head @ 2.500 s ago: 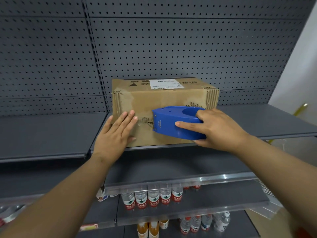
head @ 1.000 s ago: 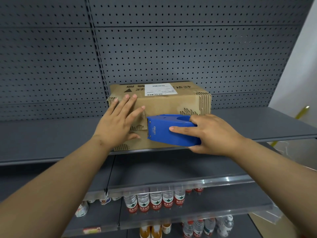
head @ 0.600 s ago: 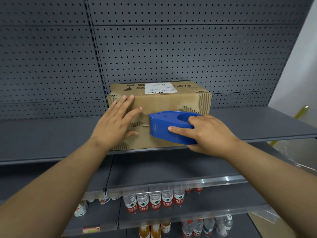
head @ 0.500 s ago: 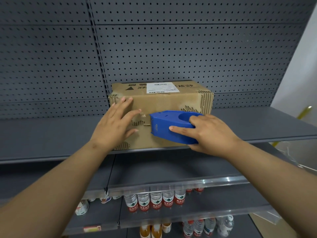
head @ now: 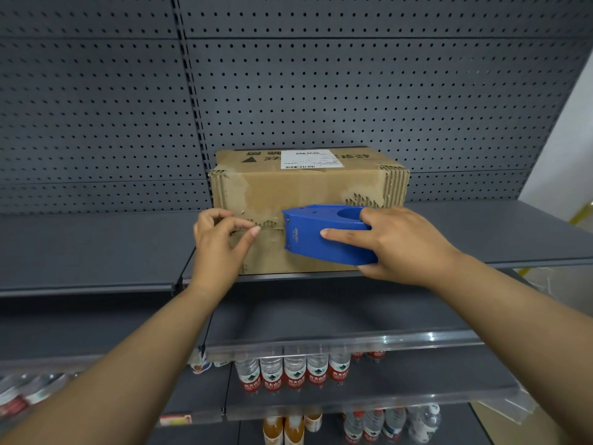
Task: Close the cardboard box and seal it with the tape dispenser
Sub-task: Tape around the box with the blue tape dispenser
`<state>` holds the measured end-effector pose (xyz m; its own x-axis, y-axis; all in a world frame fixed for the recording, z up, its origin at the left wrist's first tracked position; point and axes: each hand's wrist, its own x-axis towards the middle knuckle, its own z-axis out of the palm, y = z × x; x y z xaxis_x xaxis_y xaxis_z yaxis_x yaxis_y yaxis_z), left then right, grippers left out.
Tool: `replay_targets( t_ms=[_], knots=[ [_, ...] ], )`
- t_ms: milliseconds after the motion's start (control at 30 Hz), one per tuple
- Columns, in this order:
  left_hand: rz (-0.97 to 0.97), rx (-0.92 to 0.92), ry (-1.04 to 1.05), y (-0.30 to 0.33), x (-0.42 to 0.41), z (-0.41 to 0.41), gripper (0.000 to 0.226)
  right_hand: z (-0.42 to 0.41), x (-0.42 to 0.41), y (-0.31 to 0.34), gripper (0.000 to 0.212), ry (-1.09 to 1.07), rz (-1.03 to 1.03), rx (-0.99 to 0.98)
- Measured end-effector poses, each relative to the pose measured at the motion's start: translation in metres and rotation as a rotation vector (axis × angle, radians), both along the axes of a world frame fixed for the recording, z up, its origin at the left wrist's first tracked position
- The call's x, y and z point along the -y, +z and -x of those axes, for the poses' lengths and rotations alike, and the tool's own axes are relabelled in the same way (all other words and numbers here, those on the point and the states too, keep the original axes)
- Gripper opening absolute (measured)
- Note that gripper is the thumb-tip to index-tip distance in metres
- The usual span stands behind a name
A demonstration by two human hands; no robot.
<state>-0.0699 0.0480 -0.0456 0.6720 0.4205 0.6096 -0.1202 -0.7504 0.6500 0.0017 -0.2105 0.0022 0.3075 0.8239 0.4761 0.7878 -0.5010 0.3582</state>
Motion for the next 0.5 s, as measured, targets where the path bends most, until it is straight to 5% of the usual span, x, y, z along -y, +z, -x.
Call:
replay_targets(
  t_ms=[500],
  knots=[
    [0.331,0.025,0.025,-0.009,-0.008,-0.001,0.008,0.008,-0.022,0.008,0.075,0.014,-0.018,0.000]
  ],
)
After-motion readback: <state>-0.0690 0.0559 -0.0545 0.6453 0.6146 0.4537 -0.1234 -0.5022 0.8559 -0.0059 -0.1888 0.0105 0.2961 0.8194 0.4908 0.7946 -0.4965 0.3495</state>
